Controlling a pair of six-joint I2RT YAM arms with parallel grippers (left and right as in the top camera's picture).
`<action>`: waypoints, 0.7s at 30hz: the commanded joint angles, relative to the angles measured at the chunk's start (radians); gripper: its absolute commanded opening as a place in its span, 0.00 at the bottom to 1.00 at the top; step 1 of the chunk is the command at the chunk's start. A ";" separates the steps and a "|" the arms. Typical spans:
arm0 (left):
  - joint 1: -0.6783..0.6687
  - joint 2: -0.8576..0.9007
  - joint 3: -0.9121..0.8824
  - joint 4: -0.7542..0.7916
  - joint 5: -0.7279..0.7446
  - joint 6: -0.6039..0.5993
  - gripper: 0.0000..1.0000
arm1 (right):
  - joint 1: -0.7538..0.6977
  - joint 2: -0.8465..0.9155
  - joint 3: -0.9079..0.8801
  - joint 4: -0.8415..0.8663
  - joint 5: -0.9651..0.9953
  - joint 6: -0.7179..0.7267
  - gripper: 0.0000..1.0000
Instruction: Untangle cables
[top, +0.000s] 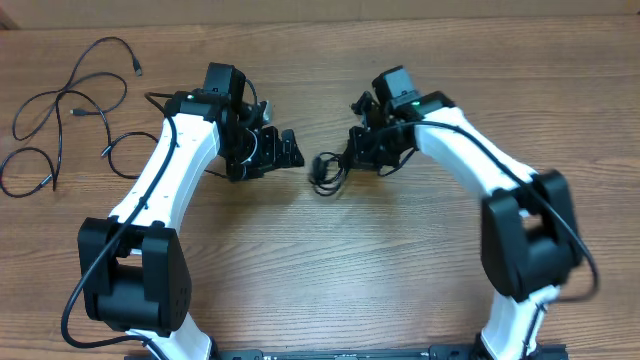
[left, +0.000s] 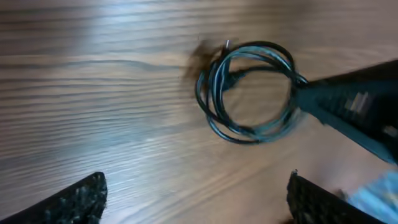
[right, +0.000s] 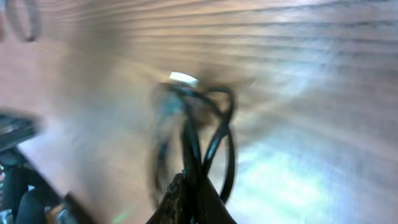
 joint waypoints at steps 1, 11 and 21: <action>-0.015 0.009 0.000 -0.010 0.168 0.092 0.76 | 0.013 -0.142 0.003 -0.074 -0.034 -0.024 0.04; -0.138 0.009 0.000 -0.096 0.125 0.089 0.72 | 0.032 -0.206 0.003 -0.115 -0.204 -0.020 0.04; -0.197 0.010 0.000 -0.121 -0.288 -0.118 0.61 | 0.032 -0.206 0.003 -0.137 -0.269 -0.021 0.04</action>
